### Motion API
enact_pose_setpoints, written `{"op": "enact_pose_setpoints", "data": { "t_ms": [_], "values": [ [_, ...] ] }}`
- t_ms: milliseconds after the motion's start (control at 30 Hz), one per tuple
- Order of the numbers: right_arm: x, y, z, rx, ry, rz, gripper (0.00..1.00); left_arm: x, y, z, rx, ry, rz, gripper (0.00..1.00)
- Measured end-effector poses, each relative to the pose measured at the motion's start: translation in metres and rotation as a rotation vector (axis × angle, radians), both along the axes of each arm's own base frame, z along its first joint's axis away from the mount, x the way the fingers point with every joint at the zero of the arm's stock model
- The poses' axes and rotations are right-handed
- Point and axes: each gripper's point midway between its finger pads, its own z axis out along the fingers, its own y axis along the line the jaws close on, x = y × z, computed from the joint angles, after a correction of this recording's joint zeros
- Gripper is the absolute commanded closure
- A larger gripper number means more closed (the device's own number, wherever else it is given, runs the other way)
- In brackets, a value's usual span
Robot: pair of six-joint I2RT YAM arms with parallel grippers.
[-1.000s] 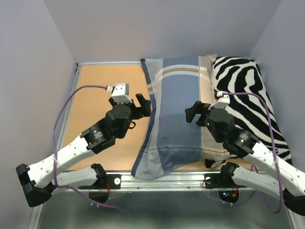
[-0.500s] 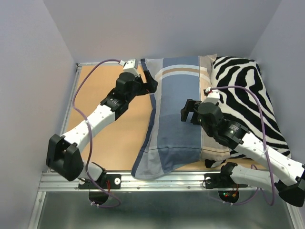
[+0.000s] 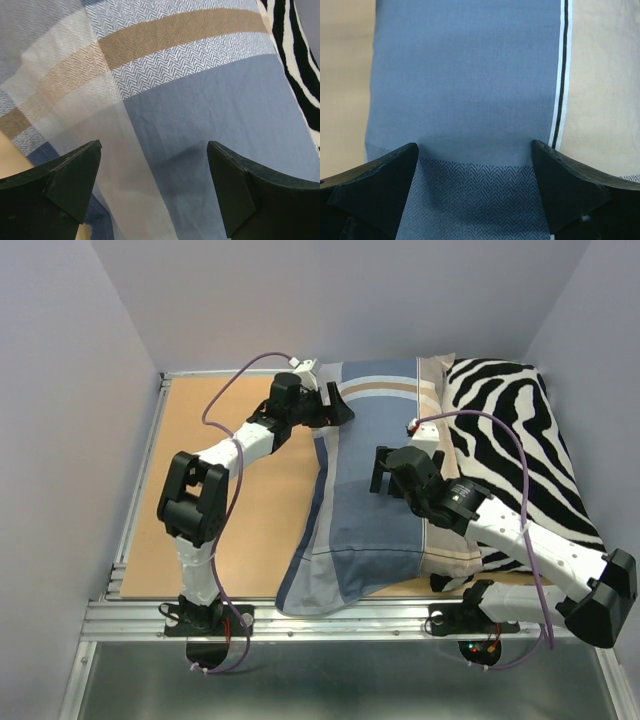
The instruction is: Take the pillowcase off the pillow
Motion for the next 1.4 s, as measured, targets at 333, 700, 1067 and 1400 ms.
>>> {"op": "enact_pose_setpoints", "data": {
  "t_ms": [333,700,1067,1400],
  "values": [
    [0.008,-0.001,-0.02,-0.016,0.026,-0.079,0.02,0.003,-0.029,-0.04,-0.017,0.059,-0.108,0.59],
    [0.01,-0.004,-0.026,-0.038,0.026,-0.102,0.19,-0.032,-0.006,-0.008,0.009,0.0,0.024,1.0],
    [0.031,0.029,0.001,-0.058,0.009,-0.013,0.02,-0.101,0.083,0.076,0.038,-0.063,0.307,1.0],
    [0.01,0.079,0.047,0.075,-0.015,0.291,0.0,-0.111,0.117,0.059,0.065,0.003,0.497,1.0]
  ]
}}
